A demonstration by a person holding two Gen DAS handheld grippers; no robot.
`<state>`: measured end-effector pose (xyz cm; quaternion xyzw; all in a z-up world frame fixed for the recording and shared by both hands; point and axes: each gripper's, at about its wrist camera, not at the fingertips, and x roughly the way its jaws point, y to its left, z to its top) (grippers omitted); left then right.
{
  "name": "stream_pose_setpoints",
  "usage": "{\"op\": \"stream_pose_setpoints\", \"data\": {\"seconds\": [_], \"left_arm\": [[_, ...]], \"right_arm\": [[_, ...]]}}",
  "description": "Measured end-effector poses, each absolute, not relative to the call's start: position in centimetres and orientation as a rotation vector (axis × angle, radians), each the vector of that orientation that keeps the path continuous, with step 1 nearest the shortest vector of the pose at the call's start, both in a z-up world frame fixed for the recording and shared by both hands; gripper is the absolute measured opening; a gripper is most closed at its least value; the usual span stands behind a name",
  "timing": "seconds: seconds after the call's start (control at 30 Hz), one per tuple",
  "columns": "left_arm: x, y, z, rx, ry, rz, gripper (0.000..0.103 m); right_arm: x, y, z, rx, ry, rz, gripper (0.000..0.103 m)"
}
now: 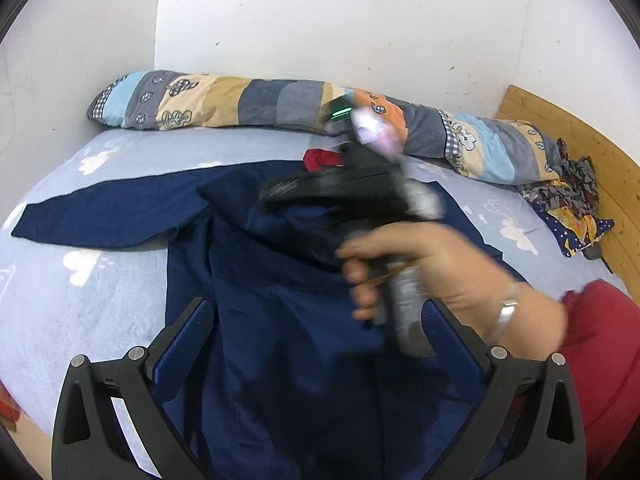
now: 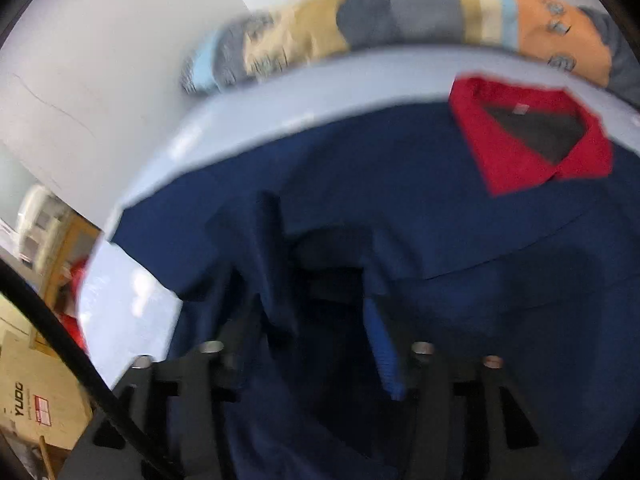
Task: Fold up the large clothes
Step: 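Lift the sleeve with the right tool and lay it across the jacket body, then open the right tool while the left tool grasps the other sleeve cuff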
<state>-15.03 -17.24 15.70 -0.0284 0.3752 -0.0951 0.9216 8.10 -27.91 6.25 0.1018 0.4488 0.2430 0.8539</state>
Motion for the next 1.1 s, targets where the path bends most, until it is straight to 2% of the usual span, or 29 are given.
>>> {"op": "stream_pose_setpoints", "data": {"seconds": [0.03,0.13,0.23,0.4,0.5,0.73,0.9,1.0,1.1], "left_arm": [[-14.9,-17.2,15.5,-0.066,0.780,-0.196,0.103],[-14.7,-17.5,15.1,-0.078,0.808,-0.208,0.103],[-14.6,-18.3,14.9,-0.071,0.822,-0.224,0.103],[-14.4,-19.8,14.3,-0.013,0.832,-0.236,0.103],[-14.2,-20.2,14.1,0.005,0.828,-0.227,0.103],[-13.1,-19.6,13.0,0.029,0.856,-0.177,0.103],[-12.7,-18.6,12.2,0.044,0.861,-0.147,0.103],[-12.6,-16.3,11.7,0.035,0.865,-0.106,0.103],[-12.8,-12.5,11.2,-0.013,0.908,-0.057,0.103]], "right_arm": [[7.6,-29.5,7.0,0.214,0.902,0.482,0.081],[6.5,-35.2,7.4,0.237,0.833,0.370,0.081],[6.4,-40.8,5.7,0.254,0.872,0.229,0.081],[6.3,-47.8,2.0,0.098,0.978,-0.064,0.078],[5.2,-50.5,2.1,0.132,0.986,-0.119,0.078],[-1.2,-50.5,4.0,0.191,1.004,-0.026,0.077],[-7.2,-49.0,1.9,0.190,1.088,0.017,0.078],[-9.8,-49.3,3.7,0.111,1.055,-0.021,0.078],[-13.1,-52.5,6.1,0.179,0.965,-0.043,0.079]]}}
